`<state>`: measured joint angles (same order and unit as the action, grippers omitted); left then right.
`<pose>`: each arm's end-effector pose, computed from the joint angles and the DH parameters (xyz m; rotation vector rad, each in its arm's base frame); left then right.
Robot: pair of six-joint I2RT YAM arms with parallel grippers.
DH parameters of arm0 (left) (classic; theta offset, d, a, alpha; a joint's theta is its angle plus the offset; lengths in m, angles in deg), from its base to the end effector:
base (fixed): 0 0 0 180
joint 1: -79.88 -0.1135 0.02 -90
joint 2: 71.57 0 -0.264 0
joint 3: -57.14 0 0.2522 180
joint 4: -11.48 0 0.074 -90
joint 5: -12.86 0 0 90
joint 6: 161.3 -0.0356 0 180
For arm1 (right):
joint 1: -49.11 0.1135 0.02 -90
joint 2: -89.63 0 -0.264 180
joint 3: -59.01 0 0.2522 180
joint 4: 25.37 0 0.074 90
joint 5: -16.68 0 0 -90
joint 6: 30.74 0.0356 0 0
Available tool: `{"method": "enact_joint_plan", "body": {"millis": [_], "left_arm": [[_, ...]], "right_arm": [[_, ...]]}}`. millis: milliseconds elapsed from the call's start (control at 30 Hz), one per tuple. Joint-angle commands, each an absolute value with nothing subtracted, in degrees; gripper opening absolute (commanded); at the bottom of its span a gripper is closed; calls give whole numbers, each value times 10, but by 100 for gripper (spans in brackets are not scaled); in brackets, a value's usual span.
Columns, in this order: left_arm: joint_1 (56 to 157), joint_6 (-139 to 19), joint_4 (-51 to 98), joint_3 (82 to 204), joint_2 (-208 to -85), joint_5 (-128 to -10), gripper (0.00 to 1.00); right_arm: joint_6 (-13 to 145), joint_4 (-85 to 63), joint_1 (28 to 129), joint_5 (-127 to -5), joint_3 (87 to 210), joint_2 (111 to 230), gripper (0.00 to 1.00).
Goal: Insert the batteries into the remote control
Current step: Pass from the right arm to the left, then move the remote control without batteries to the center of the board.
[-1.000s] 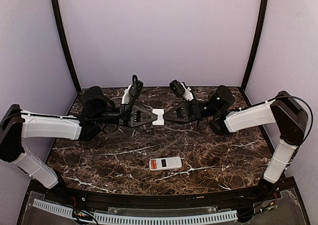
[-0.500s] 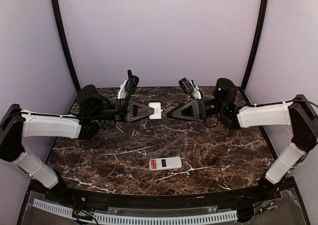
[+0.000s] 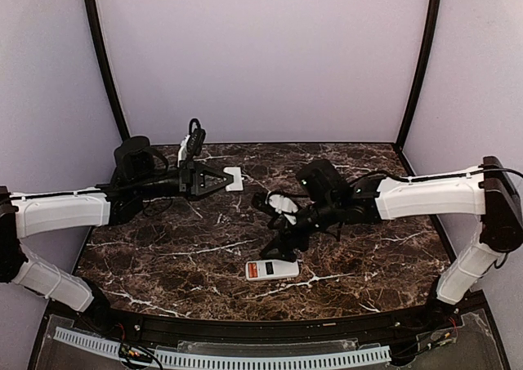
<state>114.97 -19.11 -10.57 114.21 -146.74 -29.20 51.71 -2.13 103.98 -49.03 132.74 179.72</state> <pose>0.2219 -0.1882 0.2971 0.5357 1.7607 -1.7632 0.1862 0.2901 0.2386 -1.4167 1.8805 0.9041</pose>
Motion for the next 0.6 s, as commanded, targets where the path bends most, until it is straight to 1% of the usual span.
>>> {"method": "enact_joint_plan", "body": {"millis": [0,33,133,300,467,567], "left_arm": [[1130,-248,30,1134,-1434,-344,0],[1126,-260,72,1137,-1428,-365,0],[1120,-294,123,1140,-1421,-386,0],[1109,-304,131,1124,-1432,-357,0],[1109,-313,136,1121,-1458,-304,0],[1109,-326,159,1123,-1468,-294,0]], "right_arm": [[400,89,1068,-605,1347,1846,95],[393,91,1069,-603,1347,1853,96],[379,105,1070,-594,1356,1881,96],[362,124,1075,-622,1360,1935,97],[355,119,1074,-626,1357,1954,96],[356,110,1072,-625,1355,1960,95]]}}
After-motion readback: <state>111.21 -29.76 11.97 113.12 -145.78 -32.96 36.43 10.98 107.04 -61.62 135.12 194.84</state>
